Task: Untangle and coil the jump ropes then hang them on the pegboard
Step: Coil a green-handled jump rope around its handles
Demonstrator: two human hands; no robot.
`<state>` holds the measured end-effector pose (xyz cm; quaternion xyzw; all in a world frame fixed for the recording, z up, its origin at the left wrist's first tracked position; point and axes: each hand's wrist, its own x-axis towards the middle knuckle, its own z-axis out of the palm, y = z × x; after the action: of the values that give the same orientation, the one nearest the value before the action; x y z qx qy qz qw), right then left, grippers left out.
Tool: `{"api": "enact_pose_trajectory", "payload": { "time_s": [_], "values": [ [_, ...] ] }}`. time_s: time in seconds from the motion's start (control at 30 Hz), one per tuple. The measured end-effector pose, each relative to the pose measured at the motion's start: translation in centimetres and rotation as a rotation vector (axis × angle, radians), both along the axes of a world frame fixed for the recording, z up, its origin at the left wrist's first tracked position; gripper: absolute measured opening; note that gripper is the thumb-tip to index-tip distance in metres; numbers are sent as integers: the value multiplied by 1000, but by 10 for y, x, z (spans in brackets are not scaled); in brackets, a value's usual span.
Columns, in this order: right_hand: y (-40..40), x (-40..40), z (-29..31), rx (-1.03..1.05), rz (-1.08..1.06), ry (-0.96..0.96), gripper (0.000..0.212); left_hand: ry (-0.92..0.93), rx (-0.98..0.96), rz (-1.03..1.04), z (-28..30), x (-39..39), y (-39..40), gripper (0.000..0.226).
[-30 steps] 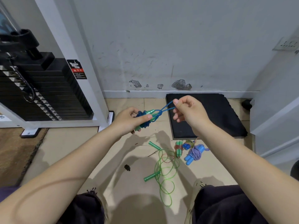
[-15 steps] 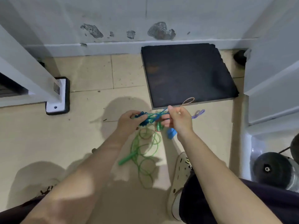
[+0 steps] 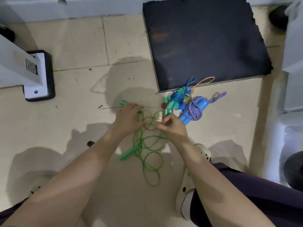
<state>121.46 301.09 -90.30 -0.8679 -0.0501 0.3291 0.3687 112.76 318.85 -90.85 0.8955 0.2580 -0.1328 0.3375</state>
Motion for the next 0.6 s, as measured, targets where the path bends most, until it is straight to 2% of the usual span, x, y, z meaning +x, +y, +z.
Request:
{"api": "enact_pose_trajectory", "payload": {
  "time_s": [0.1, 0.17, 0.23, 0.3, 0.43, 0.53, 0.6],
  "values": [
    [-5, -15, -13, -85, 41, 75, 35, 70, 226, -91, -6, -3, -1, 69],
    [-9, -20, -18, -94, 65, 34, 23, 164, 259, -90, -7, -7, -2, 58],
    [-9, -19, -14, -67, 74, 48, 26, 196, 215, -15, -7, -15, -1, 38],
    [-8, -16, -3, -34, 96, 77, 27, 151, 62, 109, 0, -25, 0, 23],
    [3, -10, 44, 94, 102, 149, 14, 25, -362, 371, 41, -46, 5, 25],
    [24, -9, 102, 231, 161, 174, 8, -51, -583, 405, 102, -59, 11, 22],
    [38, -13, 147, 309, 212, 178, 10, -102, -652, 398, 145, -69, 15, 19]
  ]
}}
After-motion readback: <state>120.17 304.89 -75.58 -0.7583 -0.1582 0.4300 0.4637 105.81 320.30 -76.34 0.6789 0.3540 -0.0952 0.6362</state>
